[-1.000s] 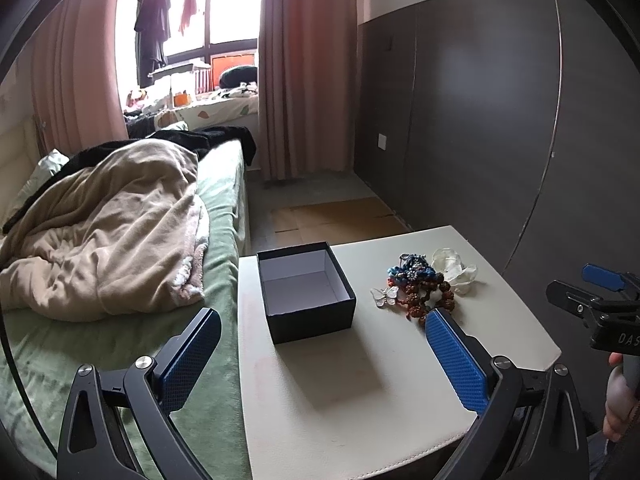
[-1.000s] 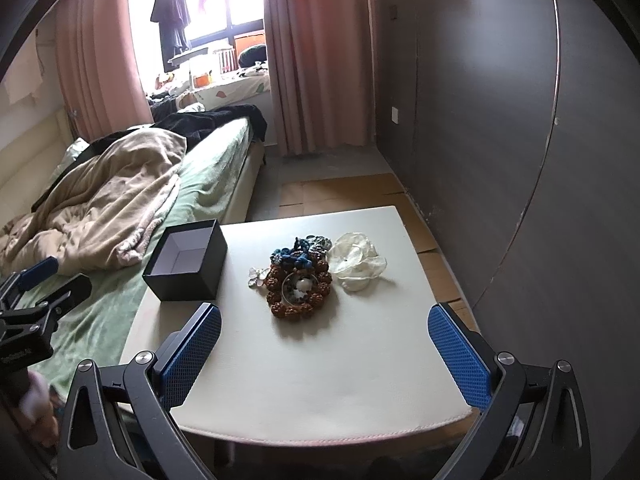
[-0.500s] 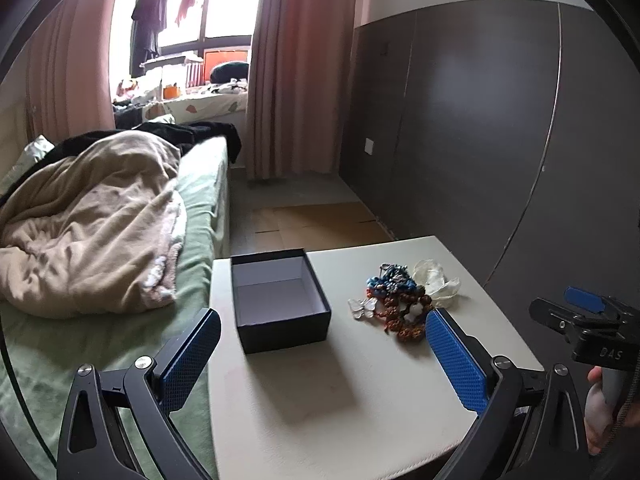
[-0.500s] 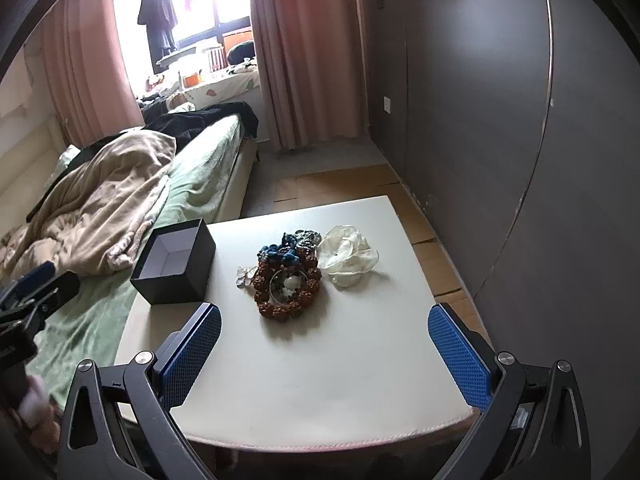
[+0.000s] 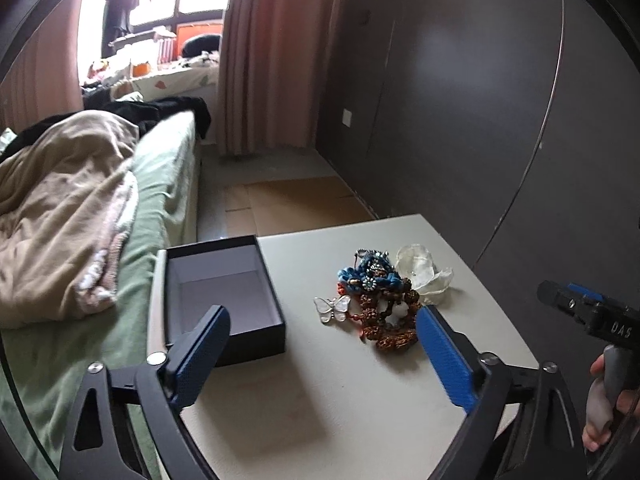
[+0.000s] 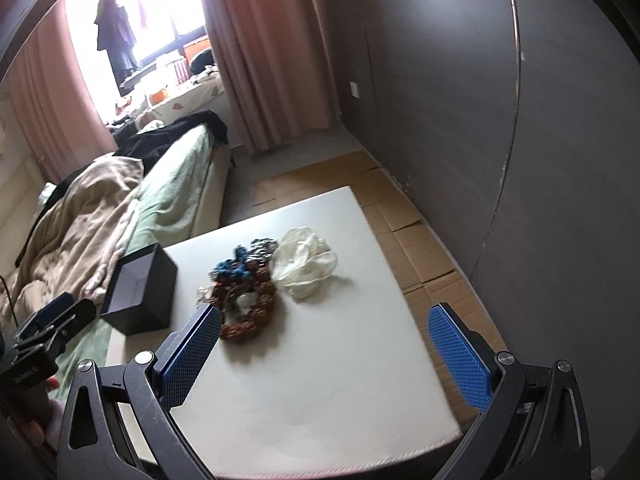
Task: Organize jewelry
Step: 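Close the left tool on the blue beaded strand in the pile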
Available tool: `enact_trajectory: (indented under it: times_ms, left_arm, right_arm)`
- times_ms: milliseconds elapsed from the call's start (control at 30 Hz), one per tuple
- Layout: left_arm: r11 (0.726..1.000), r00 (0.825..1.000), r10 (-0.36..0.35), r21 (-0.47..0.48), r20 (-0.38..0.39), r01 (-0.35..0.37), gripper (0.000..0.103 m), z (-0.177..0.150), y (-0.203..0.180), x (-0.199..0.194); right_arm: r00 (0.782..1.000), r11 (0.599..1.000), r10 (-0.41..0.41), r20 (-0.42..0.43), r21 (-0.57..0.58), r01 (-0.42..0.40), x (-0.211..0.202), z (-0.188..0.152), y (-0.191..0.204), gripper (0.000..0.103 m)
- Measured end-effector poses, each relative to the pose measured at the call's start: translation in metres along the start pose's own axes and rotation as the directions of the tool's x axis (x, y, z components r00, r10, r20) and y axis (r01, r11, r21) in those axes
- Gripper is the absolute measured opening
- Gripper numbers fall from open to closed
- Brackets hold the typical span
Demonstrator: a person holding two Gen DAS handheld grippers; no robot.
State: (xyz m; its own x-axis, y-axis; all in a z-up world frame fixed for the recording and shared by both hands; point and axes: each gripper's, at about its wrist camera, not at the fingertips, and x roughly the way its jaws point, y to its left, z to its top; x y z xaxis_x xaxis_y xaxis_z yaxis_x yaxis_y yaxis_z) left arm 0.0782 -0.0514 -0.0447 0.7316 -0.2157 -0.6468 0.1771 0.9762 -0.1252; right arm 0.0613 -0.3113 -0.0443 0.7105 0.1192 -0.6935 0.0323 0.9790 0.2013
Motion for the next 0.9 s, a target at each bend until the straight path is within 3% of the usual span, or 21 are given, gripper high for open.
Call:
enact_trajectory:
  times_ms: [400,900]
  left_arm:
    - [0.994,0.989,-0.083,0.063,-0.123,0.091,0.061,0.013,-0.030,0.067]
    - [0.988,0.969,-0.104,0.091,-0.225,0.127,0.056,0.024,-0.054,0.137]
  right_arm:
    - [0.999,0.997,0.015,-0.037,0.077,-0.012,0.025,0.017,-0.029,0.103]
    - [0.993,0.977,0.068,-0.094,0.207,-0.047,0.062,0.026,-0.059,0.102]
